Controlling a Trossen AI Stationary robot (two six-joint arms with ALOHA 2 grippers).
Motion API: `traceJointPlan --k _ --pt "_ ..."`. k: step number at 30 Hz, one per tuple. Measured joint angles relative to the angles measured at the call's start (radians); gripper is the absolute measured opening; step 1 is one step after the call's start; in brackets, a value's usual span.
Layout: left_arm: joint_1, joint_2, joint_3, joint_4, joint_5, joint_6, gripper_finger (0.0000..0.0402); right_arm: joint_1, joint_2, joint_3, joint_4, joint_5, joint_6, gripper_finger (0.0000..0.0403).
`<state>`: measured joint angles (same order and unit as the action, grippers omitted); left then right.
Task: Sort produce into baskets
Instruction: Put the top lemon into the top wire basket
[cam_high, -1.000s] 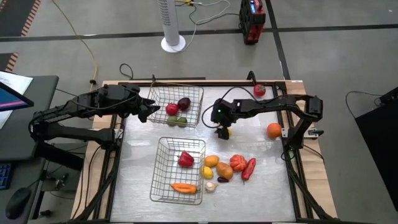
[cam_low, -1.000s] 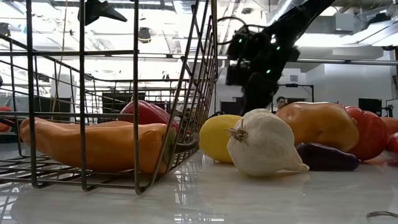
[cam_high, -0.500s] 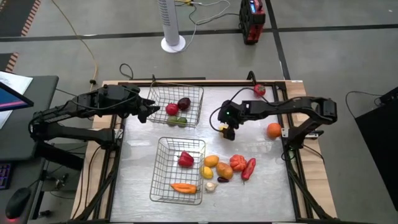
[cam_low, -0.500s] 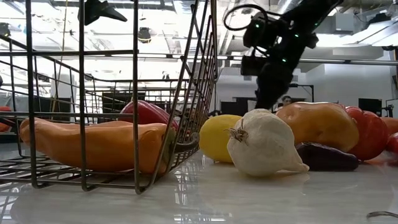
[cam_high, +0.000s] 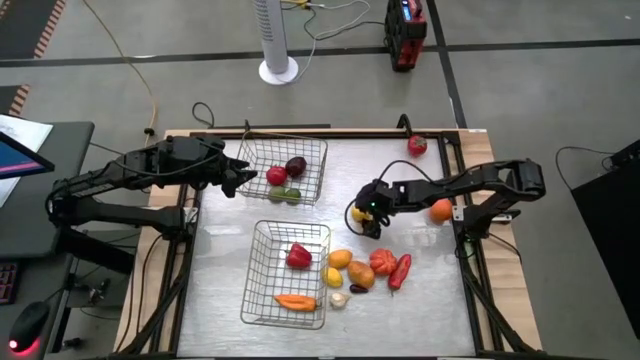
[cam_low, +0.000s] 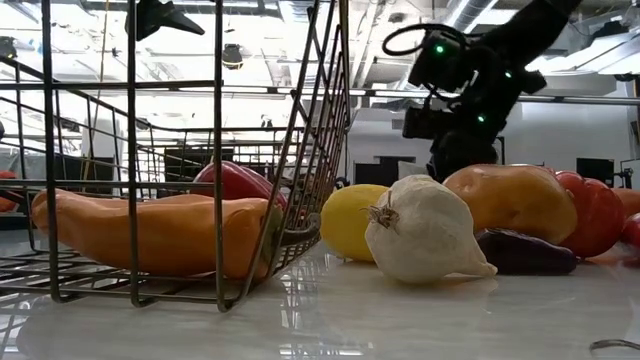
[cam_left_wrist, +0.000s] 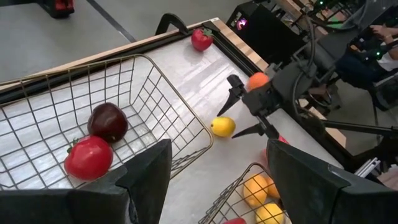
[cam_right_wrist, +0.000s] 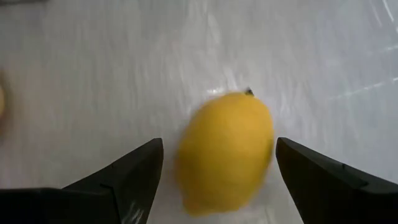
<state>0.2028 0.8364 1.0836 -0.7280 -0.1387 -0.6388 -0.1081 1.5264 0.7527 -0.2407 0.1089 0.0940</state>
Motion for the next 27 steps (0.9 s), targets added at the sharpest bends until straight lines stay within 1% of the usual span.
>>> traceJointPlan --k 4,6,13,17,20,23,27 --pt "0.0 0.0 0.0 0.0 0.0 -0.003 0.025 0.003 0.0 -0.058 0.083 0.0 0.007 0.0333" --pt "0.0 0.0 0.0 0.001 0.0 -0.004 0.025 0.001 -0.002 -0.072 0.08 0.0 0.006 0.032" --pt "0.0 0.0 0.0 0.001 0.001 -0.009 0.025 0.001 0.012 -0.068 0.115 -0.002 -0.025 0.025" --pt "0.0 0.0 0.0 0.002 0.025 -0.018 0.025 0.001 -0.003 -0.009 0.076 -0.004 -0.027 0.0219" --pt "0.0 0.0 0.0 0.004 0.03 -0.021 0.025 0.001 -0.017 0.077 0.068 -0.005 -0.05 0.0219" --pt "0.0 0.0 0.0 0.017 0.03 -0.021 0.025 -0.007 -0.017 0.18 0.068 -0.005 -0.065 0.0237" --pt "0.0 0.0 0.0 0.048 0.029 -0.021 0.025 -0.027 -0.001 0.297 0.138 -0.005 -0.09 0.0249"
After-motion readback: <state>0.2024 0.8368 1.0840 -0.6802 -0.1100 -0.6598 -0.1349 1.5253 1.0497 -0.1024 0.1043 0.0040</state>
